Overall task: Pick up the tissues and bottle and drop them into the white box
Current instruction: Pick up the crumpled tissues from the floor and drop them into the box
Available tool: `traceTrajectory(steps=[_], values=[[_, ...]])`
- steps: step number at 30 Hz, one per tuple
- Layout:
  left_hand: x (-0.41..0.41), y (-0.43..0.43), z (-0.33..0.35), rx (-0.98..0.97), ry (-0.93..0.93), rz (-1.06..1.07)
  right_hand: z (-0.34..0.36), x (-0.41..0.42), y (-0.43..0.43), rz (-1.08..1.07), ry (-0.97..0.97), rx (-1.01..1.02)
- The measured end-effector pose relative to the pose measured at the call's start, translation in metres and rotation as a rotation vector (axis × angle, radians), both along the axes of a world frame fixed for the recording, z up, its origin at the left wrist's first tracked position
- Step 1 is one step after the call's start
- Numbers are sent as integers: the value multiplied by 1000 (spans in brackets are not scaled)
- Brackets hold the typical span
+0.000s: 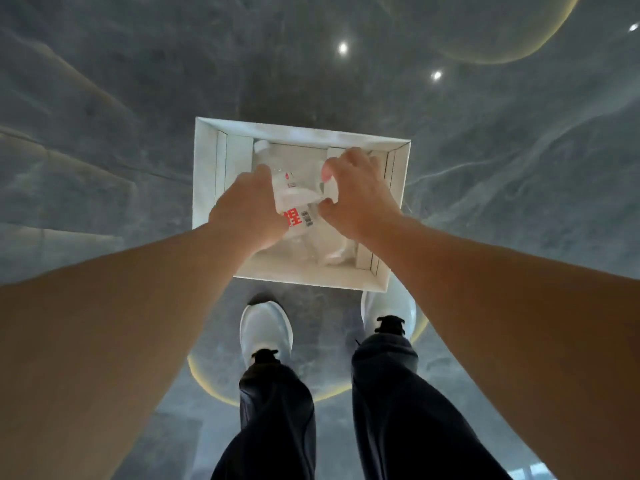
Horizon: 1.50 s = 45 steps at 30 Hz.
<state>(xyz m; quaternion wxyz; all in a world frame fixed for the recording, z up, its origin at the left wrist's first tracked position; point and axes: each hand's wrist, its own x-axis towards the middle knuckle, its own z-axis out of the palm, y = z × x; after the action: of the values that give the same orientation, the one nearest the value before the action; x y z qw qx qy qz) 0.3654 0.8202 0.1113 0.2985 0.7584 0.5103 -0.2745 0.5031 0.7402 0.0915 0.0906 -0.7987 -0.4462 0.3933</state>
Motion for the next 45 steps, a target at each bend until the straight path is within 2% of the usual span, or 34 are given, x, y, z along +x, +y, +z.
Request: traceTrajectory(steps=[3, 7, 13, 15, 17, 19, 20, 26, 34, 40, 45], values=[[-5, 5, 18, 54, 41, -38, 16, 3, -11, -92, 8, -8], [-1, 2, 66, 46, 130, -173, 66, 9, -36, -163, -16, -117], [19, -37, 155, 30, 8, -528, 156, -7, -90, -454, -91, -113], [23, -51, 178, 13, -35, -564, 177, -19, -104, -506, -88, -143], [44, -106, 218, -11, -95, -761, 217, -30, -170, -726, -76, -197], [31, -112, 223, -20, -44, -738, 221, -52, -177, -697, -59, -221], [29, -126, 224, -41, -45, -775, 228, -60, -195, -748, -41, -228], [43, -260, 240, -146, -38, -996, 248, -99, -358, -1121, -60, -320], [17, -495, 241, -59, -61, -1516, 257, -195, -578, -1475, -96, -329], [-72, -679, 266, -12, -60, -1906, 289, -326, -728, -1807, -73, -360], [-190, -824, 312, -76, -49, -2256, 339, -476, -839, -2133, -77, -423]])
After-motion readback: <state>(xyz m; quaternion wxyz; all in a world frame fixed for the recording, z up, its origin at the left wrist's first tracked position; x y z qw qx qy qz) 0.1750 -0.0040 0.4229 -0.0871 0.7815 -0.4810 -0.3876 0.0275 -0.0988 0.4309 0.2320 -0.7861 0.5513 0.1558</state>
